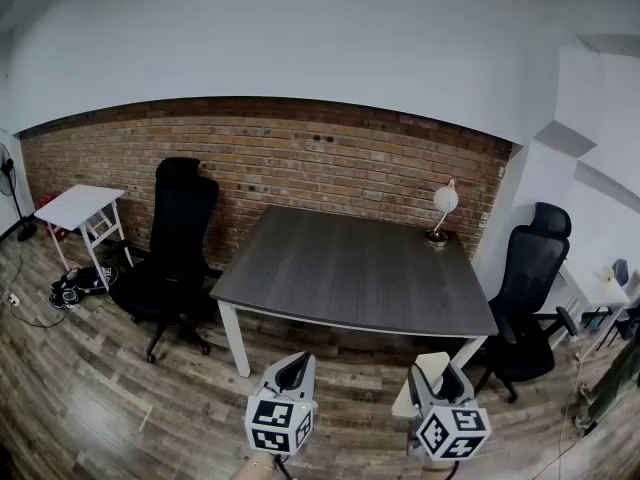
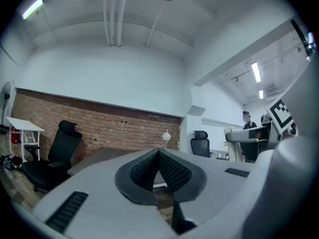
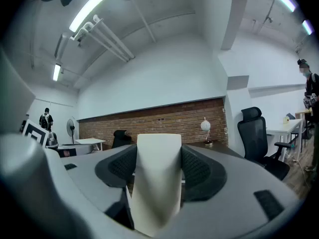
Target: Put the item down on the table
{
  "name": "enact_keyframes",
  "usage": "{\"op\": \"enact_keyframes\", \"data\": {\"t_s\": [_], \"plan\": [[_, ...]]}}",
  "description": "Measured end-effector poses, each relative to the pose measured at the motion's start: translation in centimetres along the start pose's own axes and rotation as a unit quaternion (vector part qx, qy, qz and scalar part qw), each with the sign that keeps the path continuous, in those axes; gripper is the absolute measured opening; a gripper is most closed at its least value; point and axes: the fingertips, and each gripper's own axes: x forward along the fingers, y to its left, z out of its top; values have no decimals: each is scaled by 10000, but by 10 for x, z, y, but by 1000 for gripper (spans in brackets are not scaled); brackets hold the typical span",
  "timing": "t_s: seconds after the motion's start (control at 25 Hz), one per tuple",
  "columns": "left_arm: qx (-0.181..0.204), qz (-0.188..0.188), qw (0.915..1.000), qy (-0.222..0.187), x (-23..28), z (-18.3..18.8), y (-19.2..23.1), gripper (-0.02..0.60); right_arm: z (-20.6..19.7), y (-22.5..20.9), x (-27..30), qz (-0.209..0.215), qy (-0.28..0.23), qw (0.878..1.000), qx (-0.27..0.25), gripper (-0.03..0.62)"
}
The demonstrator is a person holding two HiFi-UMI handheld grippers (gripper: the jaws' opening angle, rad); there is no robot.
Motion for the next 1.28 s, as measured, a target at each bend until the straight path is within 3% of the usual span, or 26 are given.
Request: {"op": "enact_keyframes", "data": {"t_s": [0.44, 0.84, 1.28], "plan": [[-114, 59, 9999, 52, 24, -8, 34, 15, -7, 7, 37, 54, 126, 9998, 120, 296], [-96, -117, 9999, -21, 64, -3, 74, 15, -1, 14, 80, -109, 110, 9999, 27, 296], [-64, -371, 9991, 202, 98, -17, 77, 15, -7, -6, 103, -395, 180, 9985, 339, 296]]}}
